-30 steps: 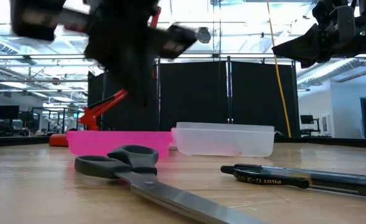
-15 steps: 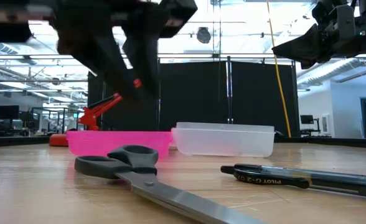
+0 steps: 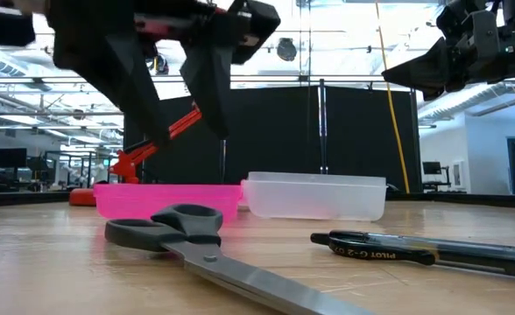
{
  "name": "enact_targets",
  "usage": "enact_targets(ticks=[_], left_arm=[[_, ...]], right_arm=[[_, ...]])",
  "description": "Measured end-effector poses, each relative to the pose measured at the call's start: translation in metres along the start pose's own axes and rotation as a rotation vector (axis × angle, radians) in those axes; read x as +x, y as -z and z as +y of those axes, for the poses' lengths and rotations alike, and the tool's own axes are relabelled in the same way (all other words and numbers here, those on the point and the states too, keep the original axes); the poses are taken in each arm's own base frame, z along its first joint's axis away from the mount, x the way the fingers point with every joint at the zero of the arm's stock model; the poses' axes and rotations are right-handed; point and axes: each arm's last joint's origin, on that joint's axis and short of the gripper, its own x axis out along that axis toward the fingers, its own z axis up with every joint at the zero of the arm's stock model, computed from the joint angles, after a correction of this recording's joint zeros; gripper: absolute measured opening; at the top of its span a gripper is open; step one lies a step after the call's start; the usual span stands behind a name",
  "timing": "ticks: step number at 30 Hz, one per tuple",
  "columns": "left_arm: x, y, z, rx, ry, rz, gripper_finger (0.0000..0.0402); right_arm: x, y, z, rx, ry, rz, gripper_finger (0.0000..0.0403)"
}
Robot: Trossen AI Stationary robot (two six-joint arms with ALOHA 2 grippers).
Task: Pick & place school supplies into a supply box
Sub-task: Put the black scissors into the pink supply box
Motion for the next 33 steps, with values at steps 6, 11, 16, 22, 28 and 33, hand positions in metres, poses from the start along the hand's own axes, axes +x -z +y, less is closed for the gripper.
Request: enact_targets(ticks=[6, 11, 16, 22, 28, 33], left_arm=[[0.013, 0.02, -0.002, -0.008, 0.021, 0.065, 0.0186], [0.018, 0.024, -0.005, -0.004, 0.021, 0.067, 0.0186], [0.017, 0.022, -0.009, 0.019, 0.004, 0.073, 0.0186], [0.018, 0.015, -0.012, 0.033, -0.054, 0.038, 0.0186], [0.02, 0.013, -0.012, 0.072, -0.087, 0.037, 0.0186], [0.02, 0.014, -0.013, 0.07, -0.072, 0.043, 0.0186]], right_arm=[[0.0, 0.0, 0.0, -0.002, 0.0, 0.002, 0.0], [0.0, 0.0, 0.0, -0.003, 0.0, 0.002, 0.0], [0.0, 0.0, 0.0, -0.003, 0.0, 0.001, 0.0], [0.0, 0.0, 0.0, 0.001, 0.0, 0.002, 0.0], [0.0, 0.001, 0.0, 0.001, 0.0, 0.008, 0.0], [0.001, 0.002, 0.0, -0.003, 0.0, 0.014, 0.0]])
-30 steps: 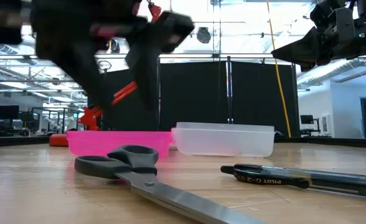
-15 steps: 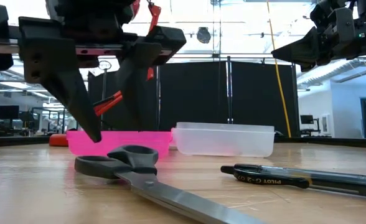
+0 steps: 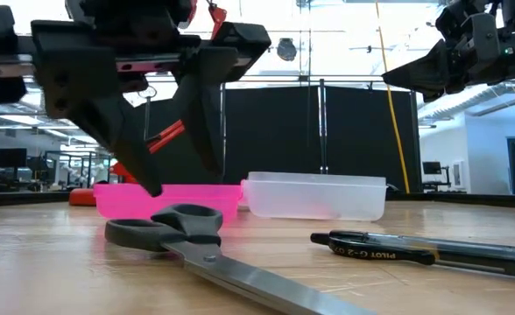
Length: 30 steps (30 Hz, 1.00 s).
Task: Pick & place school supplies into a supply box
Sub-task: Put the black scissors into the pink supply box
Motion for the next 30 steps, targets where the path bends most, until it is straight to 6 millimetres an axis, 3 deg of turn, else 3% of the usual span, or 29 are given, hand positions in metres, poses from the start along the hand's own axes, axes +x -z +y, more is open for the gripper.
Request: enact_targets(ticks=[11, 30], left_arm=[[0.027, 0.007, -0.007, -0.013, 0.059, 0.047, 0.0186], [0.032, 0.019, 0.005, -0.096, 0.185, 0.045, 0.0186]], right_arm=[[0.0, 0.0, 0.0, 0.0, 0.001, 0.004, 0.0], [0.001, 0.001, 0.0, -0.001, 0.002, 0.007, 0.0]])
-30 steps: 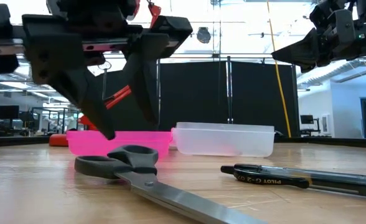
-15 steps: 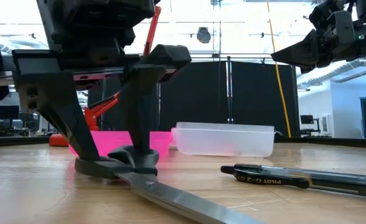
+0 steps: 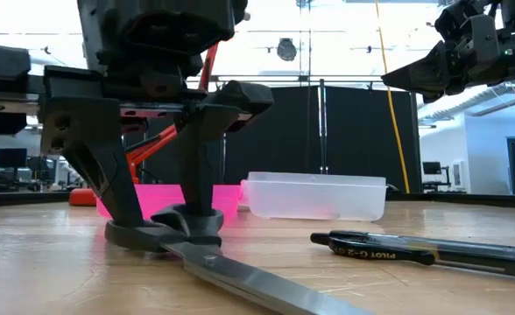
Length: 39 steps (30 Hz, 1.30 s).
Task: Pick & place school supplies into a supply box
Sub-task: Put the black scissors into the pink supply box
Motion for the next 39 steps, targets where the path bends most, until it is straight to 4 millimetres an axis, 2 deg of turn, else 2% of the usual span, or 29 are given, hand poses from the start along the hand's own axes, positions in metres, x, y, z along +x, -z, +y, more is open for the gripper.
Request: enact_targets(ticks=[10, 22, 29, 39], left_arm=[[0.0, 0.007, 0.009, -0.06, 0.097, -0.024, 0.0186], [0.0, 0.011, 0.01, -0.099, 0.082, 0.022, 0.0186], [0.0, 0.01, 0.009, 0.006, 0.073, 0.021, 0.0186], [0.018, 0.029, 0.004, 0.019, 0.063, -0.05, 0.0186]], right_arm=[[0.0, 0.0, 0.0, -0.031, 0.002, -0.001, 0.0], [0.0, 0.0, 0.0, 0.001, 0.001, -0.003, 0.0], [0.0, -0.002, 0.0, -0.026, 0.002, -0.015, 0.0], [0.0, -0.002, 0.0, 0.009, 0.002, -0.021, 0.0]])
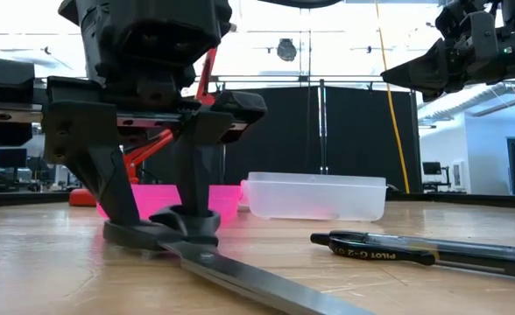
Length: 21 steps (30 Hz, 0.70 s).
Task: Pick & place school supplies into a supply box
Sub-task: Put the black scissors into the pink supply box
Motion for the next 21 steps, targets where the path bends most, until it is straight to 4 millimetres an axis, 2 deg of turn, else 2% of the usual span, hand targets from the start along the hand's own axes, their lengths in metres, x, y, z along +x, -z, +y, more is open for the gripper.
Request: enact_targets(ticks=[4, 11, 16, 21], left_arm=[[0.002, 0.003, -0.002, -0.067, 0.004, -0.001, 0.0171], [0.001, 0.002, -0.002, -0.087, 0.007, -0.001, 0.0075], [0.001, 0.001, -0.004, -0.025, 0.015, -0.002, 0.0075], [-0.009, -0.003, -0.006, 0.027, -0.007, -0.007, 0.0075]], right_arm=[[0.0, 0.0, 0.0, 0.001, 0.0, 0.0, 0.0], [0.0, -0.001, 0.0, -0.021, 0.0, -0.014, 0.0], [0.0, -0.001, 0.0, -0.02, 0.0, -0.013, 0.0], [0.0, 0.002, 0.0, -0.013, 0.0, -0.005, 0.0]])
